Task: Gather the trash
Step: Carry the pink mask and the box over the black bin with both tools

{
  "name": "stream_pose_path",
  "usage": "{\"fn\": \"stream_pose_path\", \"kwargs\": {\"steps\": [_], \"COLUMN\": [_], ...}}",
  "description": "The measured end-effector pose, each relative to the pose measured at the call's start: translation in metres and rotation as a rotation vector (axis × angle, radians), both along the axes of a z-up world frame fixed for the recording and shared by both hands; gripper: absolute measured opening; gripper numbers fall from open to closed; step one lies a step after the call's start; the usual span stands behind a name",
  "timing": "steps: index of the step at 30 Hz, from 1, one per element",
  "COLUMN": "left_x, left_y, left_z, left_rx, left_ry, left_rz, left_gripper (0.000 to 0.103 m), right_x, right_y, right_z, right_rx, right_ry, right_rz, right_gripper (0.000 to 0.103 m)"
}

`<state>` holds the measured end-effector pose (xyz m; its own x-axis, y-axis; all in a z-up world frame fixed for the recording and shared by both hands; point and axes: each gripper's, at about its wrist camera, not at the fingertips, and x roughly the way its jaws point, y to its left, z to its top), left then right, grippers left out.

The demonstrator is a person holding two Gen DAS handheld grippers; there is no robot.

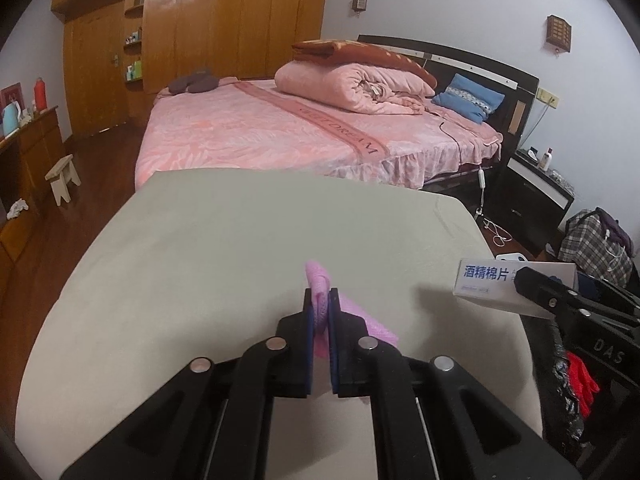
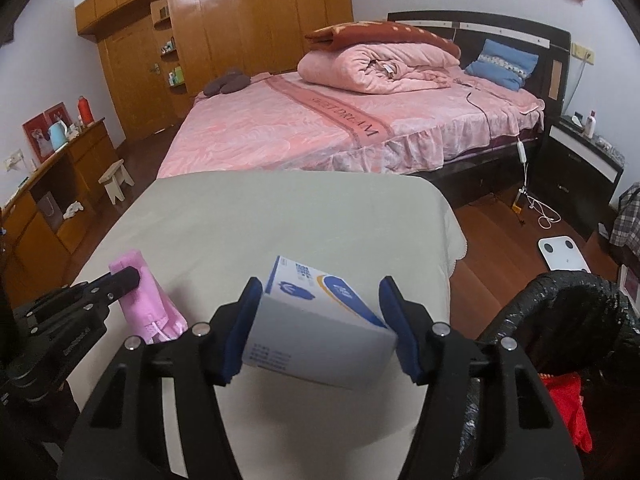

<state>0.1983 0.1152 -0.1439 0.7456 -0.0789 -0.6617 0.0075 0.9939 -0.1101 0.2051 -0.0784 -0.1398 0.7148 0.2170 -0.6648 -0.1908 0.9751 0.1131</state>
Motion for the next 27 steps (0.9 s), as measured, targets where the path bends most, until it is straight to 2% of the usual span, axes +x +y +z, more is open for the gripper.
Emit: {"fn": "stream_pose_path", "kwargs": {"steps": [8,16,27], "left_x": [-0.010,-0.031,-0.062], "left_y": [-0.011,-0.038,-0.105], "left_z": [0.023,0.051,0.087], "left_rx": [0.006,0.013,-0.009], "left_ry": [-0.041,-0.082,-0.144], "left_rz": [-0.006,-0.039,-0.173], "left_gripper": [0.006,0.006,0.006], "right_x": [-0.029,-0.061,-0.114], "right_y": [-0.017,-0.047,-0.109], "right_z": [0.029,0.061,0.094], "right_rx": [0.011,0.021,0.002], "right_ry": [-0.070,-0.142,-0.218], "right_rz": [-0.012,-0.035,-0.131], "right_gripper": [0.058,0.058,0.058]}}
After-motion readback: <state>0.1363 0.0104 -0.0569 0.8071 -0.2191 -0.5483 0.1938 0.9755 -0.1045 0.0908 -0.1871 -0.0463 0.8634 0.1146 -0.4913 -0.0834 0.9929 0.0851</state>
